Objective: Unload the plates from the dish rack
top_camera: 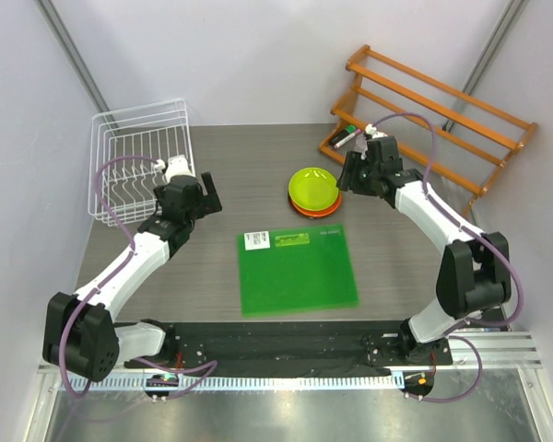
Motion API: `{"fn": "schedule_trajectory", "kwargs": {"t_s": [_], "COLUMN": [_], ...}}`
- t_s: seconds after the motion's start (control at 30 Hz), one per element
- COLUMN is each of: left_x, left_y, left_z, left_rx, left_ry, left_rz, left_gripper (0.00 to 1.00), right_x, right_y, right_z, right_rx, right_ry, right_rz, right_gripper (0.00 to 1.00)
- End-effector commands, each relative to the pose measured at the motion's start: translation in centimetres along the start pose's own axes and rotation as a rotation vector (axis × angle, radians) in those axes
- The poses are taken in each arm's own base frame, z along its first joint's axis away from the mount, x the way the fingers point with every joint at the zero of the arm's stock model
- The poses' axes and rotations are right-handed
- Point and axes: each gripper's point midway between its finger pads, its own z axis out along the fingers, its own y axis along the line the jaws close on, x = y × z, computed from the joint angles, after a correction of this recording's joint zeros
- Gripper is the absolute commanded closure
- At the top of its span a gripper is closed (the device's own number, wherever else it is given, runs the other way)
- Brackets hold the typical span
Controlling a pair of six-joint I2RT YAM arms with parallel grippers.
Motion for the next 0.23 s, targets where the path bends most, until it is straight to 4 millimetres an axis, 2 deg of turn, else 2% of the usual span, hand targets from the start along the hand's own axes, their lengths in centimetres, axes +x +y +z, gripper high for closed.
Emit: {"fn": "schedule_trajectory", "kwargs": {"t_s": [0.0, 0.03, 0.07, 0.2], "left_x": [-2.6, -2.7, -2.8, -3.6], "left_y": [1.0, 1.3, 1.4, 1.6], "left_z": [0.1, 0.3, 0.3, 0.6], "left_rx": [-0.086, -0.111, -0.122, -0.146], "left_ry": [-0.071, -0.074, -0.069, -0.081], "left_rz": [-0.008, 0.001, 0.008, 0.034], "left_gripper": [0.01, 0.00, 0.00, 0.01], "right_x": [-2.3, -1.6, -2.8, -3.6], "right_y": [-3.0, -3.7, -3.8, -6.9], "right_z": [-1.6, -1.6, -1.6, -2.8], "right_rx": [0.175, 0.197, 0.197, 0.341], "right_ry": [-0.159, -0.172, -0.244, -0.456], "right_rz": [-0.018, -0.023, -0.018, -0.024], "right_gripper": [0.36, 0.34, 0.32, 0.29]}}
